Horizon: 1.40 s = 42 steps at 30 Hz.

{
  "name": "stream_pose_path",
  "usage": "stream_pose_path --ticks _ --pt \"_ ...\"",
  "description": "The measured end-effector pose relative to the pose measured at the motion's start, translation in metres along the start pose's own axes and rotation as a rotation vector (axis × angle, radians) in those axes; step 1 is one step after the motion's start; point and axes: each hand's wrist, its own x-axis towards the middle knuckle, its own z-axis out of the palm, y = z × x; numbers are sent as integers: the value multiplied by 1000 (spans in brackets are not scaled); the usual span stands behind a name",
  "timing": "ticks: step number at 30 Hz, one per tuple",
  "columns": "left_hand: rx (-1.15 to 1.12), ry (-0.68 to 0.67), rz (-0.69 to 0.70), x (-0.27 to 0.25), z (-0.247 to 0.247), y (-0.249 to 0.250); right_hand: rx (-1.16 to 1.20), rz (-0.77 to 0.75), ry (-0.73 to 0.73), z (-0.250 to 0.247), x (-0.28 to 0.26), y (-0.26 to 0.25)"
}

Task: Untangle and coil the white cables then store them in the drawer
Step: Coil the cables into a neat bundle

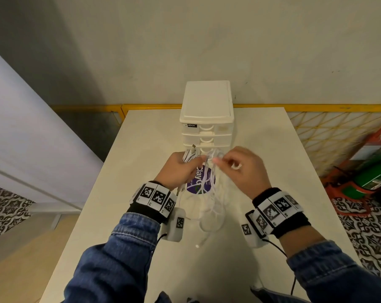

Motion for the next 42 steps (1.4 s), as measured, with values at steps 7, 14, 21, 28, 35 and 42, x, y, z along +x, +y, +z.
stream_pose_path --ticks 7,14,21,28,35,42 --pt "-91 3 -21 -4 1 3 19 321 -239 20 -7 5" --pt "34 191 7 -1 -15 -10 -145 221 -201 5 -8 21" --pt "116 211 32 -1 -20 -13 -189 165 73 -11 -6 27" --pt "-9 134 24 -8 6 -4 -96 120 -102 1 3 -1" --pt "-24 253 -80 -4 -9 -20 102 138 20 -14 3 9" --pt "0 257 -42 -3 -14 -11 167 284 209 -16 -3 25"
